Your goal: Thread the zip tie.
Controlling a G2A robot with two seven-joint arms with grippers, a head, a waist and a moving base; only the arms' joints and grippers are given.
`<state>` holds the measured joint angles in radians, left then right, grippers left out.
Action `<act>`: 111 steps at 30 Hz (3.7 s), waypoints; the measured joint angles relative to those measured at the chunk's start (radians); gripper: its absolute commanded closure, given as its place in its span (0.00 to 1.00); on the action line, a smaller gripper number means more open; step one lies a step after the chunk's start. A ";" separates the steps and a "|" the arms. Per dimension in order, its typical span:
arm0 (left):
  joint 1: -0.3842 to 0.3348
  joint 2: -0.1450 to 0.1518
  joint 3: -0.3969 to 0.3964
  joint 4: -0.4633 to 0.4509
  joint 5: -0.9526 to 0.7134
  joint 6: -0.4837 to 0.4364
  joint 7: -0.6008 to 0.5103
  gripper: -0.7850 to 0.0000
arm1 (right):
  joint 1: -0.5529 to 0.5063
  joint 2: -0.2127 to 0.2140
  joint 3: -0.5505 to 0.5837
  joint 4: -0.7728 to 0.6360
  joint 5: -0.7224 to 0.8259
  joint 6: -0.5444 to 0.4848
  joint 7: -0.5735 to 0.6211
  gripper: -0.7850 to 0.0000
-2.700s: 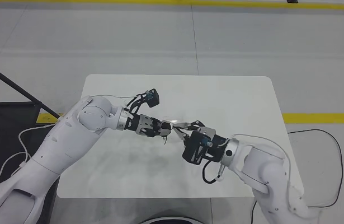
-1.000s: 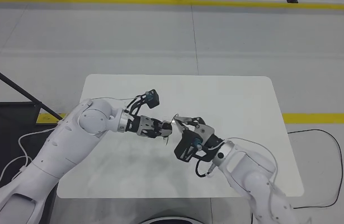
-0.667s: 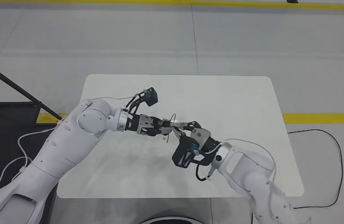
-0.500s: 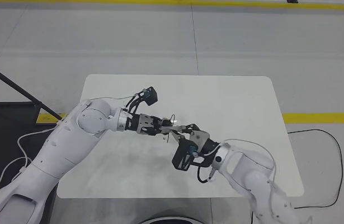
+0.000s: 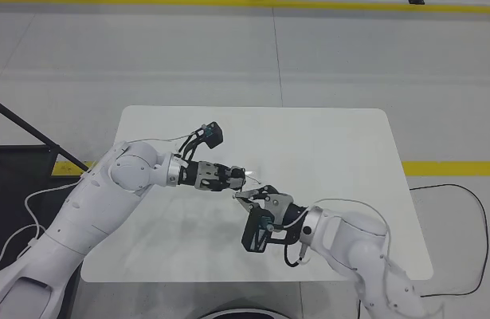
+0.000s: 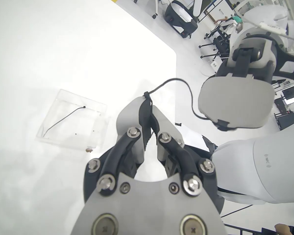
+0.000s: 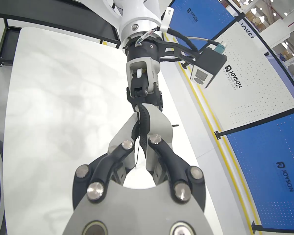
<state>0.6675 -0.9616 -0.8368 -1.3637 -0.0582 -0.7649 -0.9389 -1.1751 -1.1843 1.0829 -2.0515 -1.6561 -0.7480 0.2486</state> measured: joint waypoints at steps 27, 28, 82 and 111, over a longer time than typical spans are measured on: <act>0.014 -0.004 -0.015 -0.011 0.045 -0.041 0.008 1.00 | -0.027 -0.002 0.035 -0.013 0.044 0.224 -0.054 1.00; 0.014 -0.004 -0.015 -0.012 0.046 -0.042 0.008 1.00 | -0.033 -0.002 0.039 -0.016 0.038 0.245 -0.070 1.00; 0.134 0.000 -0.142 -0.075 0.205 -0.111 0.343 1.00 | -0.170 0.023 0.166 0.082 0.405 0.029 -0.100 0.00; 0.225 0.001 -0.204 -0.158 0.388 -0.158 0.470 1.00 | 0.079 -0.015 -0.014 0.310 0.757 0.141 0.162 0.63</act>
<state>0.8922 -0.9602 -1.0408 -1.5221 0.3295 -0.9230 -0.4692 -1.0957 -1.1995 1.0690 -1.7418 -0.8988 -0.6070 0.4102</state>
